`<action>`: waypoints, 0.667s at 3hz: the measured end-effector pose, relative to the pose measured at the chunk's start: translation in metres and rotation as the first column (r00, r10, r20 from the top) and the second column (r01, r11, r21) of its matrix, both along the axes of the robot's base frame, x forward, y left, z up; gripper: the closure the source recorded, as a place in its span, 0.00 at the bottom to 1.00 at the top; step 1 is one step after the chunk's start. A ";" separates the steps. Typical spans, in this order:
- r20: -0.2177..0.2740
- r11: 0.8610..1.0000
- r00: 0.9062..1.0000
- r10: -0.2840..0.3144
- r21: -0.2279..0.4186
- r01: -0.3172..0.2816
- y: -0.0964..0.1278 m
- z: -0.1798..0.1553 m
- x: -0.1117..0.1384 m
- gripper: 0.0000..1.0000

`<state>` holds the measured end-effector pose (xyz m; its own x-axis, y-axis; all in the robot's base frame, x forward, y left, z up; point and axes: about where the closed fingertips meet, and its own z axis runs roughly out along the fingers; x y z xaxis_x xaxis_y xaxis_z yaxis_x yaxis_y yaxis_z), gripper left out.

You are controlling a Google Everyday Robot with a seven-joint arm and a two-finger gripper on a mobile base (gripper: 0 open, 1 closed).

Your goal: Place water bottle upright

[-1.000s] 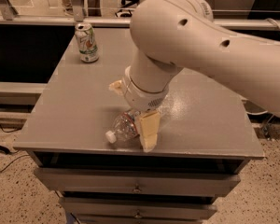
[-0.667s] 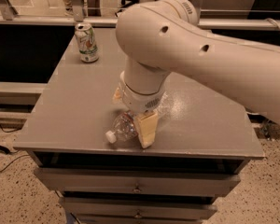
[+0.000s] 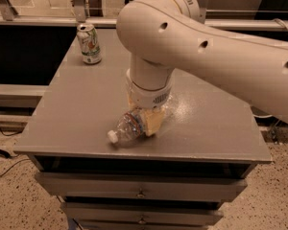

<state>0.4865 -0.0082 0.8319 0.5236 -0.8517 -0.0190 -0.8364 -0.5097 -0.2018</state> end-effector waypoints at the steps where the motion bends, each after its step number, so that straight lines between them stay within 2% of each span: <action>1: -0.002 1.000 1.000 -0.003 0.001 0.003 -0.001 0.004 0.002 0.99; 2: -0.047 0.996 0.996 -0.080 0.030 0.081 -0.018 0.046 0.032 1.00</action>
Offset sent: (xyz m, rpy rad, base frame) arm 0.0909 -0.0325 0.1416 0.0791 0.0989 -0.1739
